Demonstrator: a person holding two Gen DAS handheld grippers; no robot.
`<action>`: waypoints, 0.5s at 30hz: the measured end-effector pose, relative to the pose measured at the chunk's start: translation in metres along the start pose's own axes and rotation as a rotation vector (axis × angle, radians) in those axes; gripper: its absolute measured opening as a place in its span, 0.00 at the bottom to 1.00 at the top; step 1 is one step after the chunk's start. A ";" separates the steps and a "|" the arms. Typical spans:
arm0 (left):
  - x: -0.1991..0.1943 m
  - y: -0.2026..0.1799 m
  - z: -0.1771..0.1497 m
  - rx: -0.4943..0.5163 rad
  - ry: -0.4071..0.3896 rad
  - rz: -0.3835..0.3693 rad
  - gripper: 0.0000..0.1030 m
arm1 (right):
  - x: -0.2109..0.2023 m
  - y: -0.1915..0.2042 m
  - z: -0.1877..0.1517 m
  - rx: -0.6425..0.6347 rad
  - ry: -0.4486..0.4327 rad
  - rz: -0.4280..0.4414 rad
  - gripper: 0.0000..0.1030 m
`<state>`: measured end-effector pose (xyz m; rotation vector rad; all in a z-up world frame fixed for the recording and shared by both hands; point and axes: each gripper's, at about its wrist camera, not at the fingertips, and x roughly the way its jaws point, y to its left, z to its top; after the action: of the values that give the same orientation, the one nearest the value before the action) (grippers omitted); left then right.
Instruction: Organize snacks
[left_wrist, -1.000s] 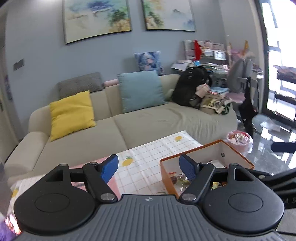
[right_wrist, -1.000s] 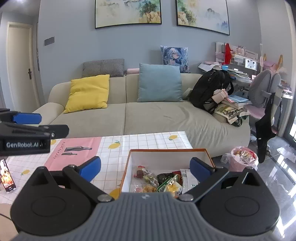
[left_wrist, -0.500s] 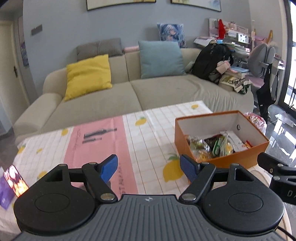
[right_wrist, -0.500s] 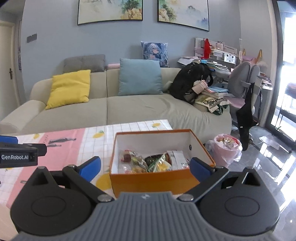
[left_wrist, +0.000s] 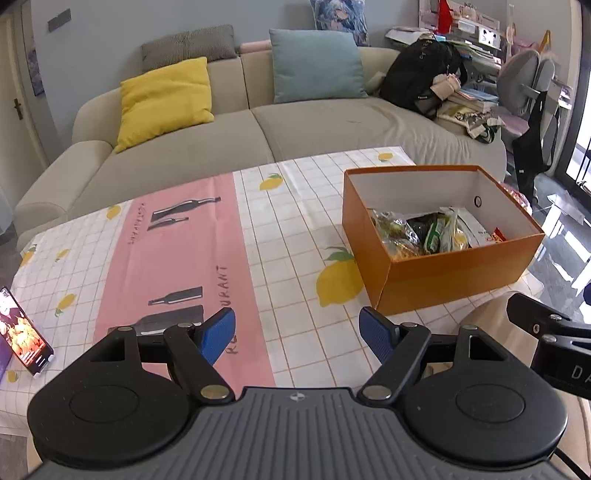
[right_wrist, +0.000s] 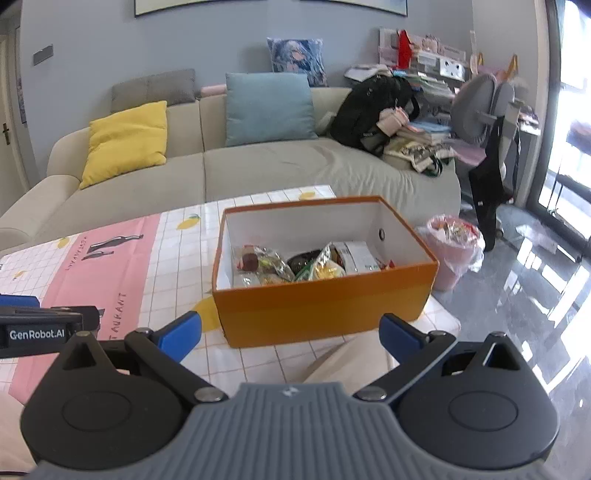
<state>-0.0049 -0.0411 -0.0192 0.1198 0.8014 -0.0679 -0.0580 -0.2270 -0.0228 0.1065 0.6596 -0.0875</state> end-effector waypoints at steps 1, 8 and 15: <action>0.000 0.000 0.000 0.001 0.003 0.001 0.87 | 0.001 -0.001 0.000 0.006 0.006 0.001 0.97; -0.003 -0.001 0.001 0.007 -0.004 0.000 0.87 | -0.003 0.001 -0.001 0.006 -0.005 0.013 0.97; -0.003 -0.001 0.002 0.005 -0.005 -0.002 0.87 | -0.005 0.006 0.000 -0.008 -0.011 0.020 0.97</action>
<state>-0.0062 -0.0424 -0.0158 0.1238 0.7965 -0.0718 -0.0613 -0.2213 -0.0192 0.1043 0.6480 -0.0664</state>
